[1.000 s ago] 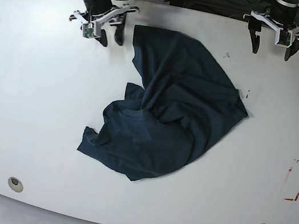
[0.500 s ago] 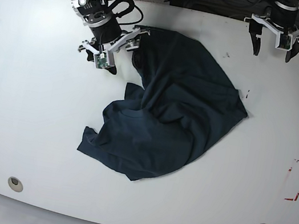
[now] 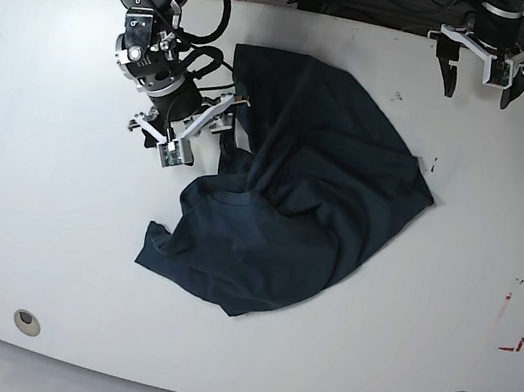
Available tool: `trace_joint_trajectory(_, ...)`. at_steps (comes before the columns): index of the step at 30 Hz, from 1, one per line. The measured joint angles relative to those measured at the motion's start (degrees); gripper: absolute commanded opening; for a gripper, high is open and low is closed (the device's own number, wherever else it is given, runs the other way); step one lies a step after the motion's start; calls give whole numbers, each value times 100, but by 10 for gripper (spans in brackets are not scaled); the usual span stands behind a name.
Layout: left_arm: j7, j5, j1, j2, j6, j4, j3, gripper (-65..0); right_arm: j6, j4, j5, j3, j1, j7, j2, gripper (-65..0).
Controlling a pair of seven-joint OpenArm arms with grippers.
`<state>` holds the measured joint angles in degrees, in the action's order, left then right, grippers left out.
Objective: Fold the T-shirt properly
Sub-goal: 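Lower the right gripper onto the crumpled navy shirt and grasp a fold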
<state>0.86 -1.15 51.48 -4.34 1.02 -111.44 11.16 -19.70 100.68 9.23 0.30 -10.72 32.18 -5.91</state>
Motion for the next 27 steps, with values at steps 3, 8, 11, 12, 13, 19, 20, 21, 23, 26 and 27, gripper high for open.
trace_joint_trajectory(3,0,0,11,0,2,0,0,-150,-31,0,2,-105,70,-17,4,-257)
trace_joint_trajectory(8,-2,0,11,2,-2,0,-2,-150,-278,-4,-35,-562,280,-11,-22,-257)
trace_joint_trajectory(11,2,-2,11,-4,4,0,2,-150,-280,-33,-17,-686,404,-17,0,-257)
trace_joint_trajectory(12,0,0,11,-7,4,0,7,-150,-280,-96,-42,-715,483,-2,-4,-257)
trace_joint_trajectory(13,0,0,11,-4,4,0,7,-150,-280,-186,-39,-754,579,-11,-24,-257)
trace_joint_trajectory(19,-4,0,11,0,-7,0,7,-150,-234,-612,-63,-997,1027,-7,-142,-257)
trace_joint_trajectory(20,0,0,13,-2,-7,0,4,-150,-236,-699,-59,-1062,1093,-17,-140,-257)
trace_joint_trajectory(21,0,0,11,0,-9,0,4,-150,-238,-780,-55,-1117,1165,-24,-138,-257)
trace_joint_trajectory(23,-4,0,13,0,-9,0,4,-150,-280,-966,-35,-1147,1287,-20,-105,-257)
trace_joint_trajectory(26,-4,0,11,-4,-9,0,4,-150,-256,-1237,-42,-1163,1504,-13,-109,-257)
trace_joint_trajectory(27,-2,0,11,-11,-9,0,4,-150,-229,-1300,-37,-1156,1556,-33,-109,-257)
